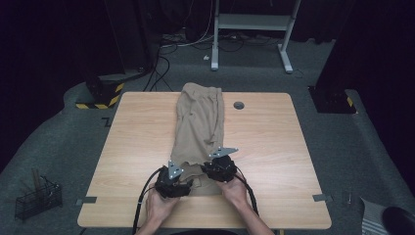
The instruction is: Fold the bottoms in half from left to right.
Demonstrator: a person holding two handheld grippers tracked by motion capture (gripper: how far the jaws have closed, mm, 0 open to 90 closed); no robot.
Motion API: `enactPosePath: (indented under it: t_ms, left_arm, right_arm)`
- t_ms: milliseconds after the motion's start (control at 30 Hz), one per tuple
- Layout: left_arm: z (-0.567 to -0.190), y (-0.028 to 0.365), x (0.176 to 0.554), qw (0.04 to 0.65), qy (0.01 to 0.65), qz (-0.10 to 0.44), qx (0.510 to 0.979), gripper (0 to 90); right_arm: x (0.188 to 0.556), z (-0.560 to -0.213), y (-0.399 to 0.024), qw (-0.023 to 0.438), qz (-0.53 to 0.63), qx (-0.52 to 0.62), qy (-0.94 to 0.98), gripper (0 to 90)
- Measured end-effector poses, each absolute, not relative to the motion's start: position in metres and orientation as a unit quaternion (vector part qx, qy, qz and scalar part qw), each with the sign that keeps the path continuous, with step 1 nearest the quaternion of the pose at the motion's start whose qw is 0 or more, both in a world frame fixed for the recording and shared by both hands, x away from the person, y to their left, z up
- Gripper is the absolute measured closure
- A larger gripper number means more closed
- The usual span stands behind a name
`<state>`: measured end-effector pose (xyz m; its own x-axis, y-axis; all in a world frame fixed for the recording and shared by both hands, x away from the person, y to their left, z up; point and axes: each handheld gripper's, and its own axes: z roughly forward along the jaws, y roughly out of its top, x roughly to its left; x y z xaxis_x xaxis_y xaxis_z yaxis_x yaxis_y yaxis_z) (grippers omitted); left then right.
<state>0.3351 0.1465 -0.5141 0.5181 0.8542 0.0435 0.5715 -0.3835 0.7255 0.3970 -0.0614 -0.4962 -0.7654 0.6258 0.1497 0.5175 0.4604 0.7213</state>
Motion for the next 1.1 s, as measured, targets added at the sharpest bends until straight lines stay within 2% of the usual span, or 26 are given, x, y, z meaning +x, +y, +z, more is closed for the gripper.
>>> enactPosePath:
  t_ms: [67, 267, 433, 500, 600, 733, 833, 867, 933, 967, 1033, 1067, 1100]
  left_arm:
    - [-0.514, 0.151, 0.334, 0.326, 0.448, 0.218, 0.804, 26.9]
    - [-0.517, 0.173, 0.328, 0.314, 0.470, 0.231, 0.792, 30.5]
    - [-0.520, 0.187, 0.321, 0.327, 0.474, 0.217, 0.788, 43.2]
    - [-0.518, 0.189, 0.320, 0.325, 0.469, 0.212, 0.793, 51.7]
    - [-0.518, 0.190, 0.319, 0.325, 0.465, 0.209, 0.796, 55.6]
    - [-0.516, 0.190, 0.316, 0.326, 0.465, 0.211, 0.796, 51.1]
    - [-0.514, 0.187, 0.314, 0.339, 0.463, 0.194, 0.796, 35.9]
    - [-0.514, 0.185, 0.314, 0.343, 0.459, 0.187, 0.798, 31.0]
    - [-0.516, 0.177, 0.312, 0.341, 0.447, 0.184, 0.806, 24.5]
    - [-0.517, 0.175, 0.313, 0.341, 0.448, 0.182, 0.806, 22.9]
    - [-0.520, 0.174, 0.316, 0.343, 0.454, 0.179, 0.802, 22.3]
    - [-0.520, 0.174, 0.317, 0.342, 0.455, 0.179, 0.802, 23.6]
    - [-0.520, 0.174, 0.317, 0.340, 0.454, 0.182, 0.803, 28.6]
  right_arm:
    - [0.395, -0.498, -0.065, 0.060, 0.401, 0.335, 0.851, 88.6]
    - [0.378, -0.490, -0.089, 0.069, 0.405, 0.327, 0.851, 89.5]
    - [0.368, -0.497, -0.101, 0.062, 0.404, 0.324, 0.853, 89.1]
    - [0.364, -0.505, -0.099, 0.062, 0.398, 0.312, 0.861, 89.1]
    - [0.360, -0.511, -0.097, 0.071, 0.388, 0.308, 0.866, 89.2]
    - [0.357, -0.508, -0.102, 0.078, 0.407, 0.314, 0.854, 88.9]
    - [0.357, -0.500, -0.104, 0.088, 0.414, 0.323, 0.847, 88.2]
    - [0.358, -0.499, -0.104, 0.088, 0.417, 0.326, 0.844, 86.4]
    - [0.360, -0.499, -0.103, 0.088, 0.416, 0.334, 0.841, 74.7]
    - [0.361, -0.499, -0.101, 0.089, 0.412, 0.339, 0.841, 71.1]
    - [0.361, -0.501, -0.097, 0.089, 0.409, 0.336, 0.844, 69.7]
    - [0.361, -0.502, -0.095, 0.088, 0.405, 0.334, 0.847, 71.7]
    - [0.360, -0.504, -0.091, 0.088, 0.401, 0.328, 0.851, 77.0]
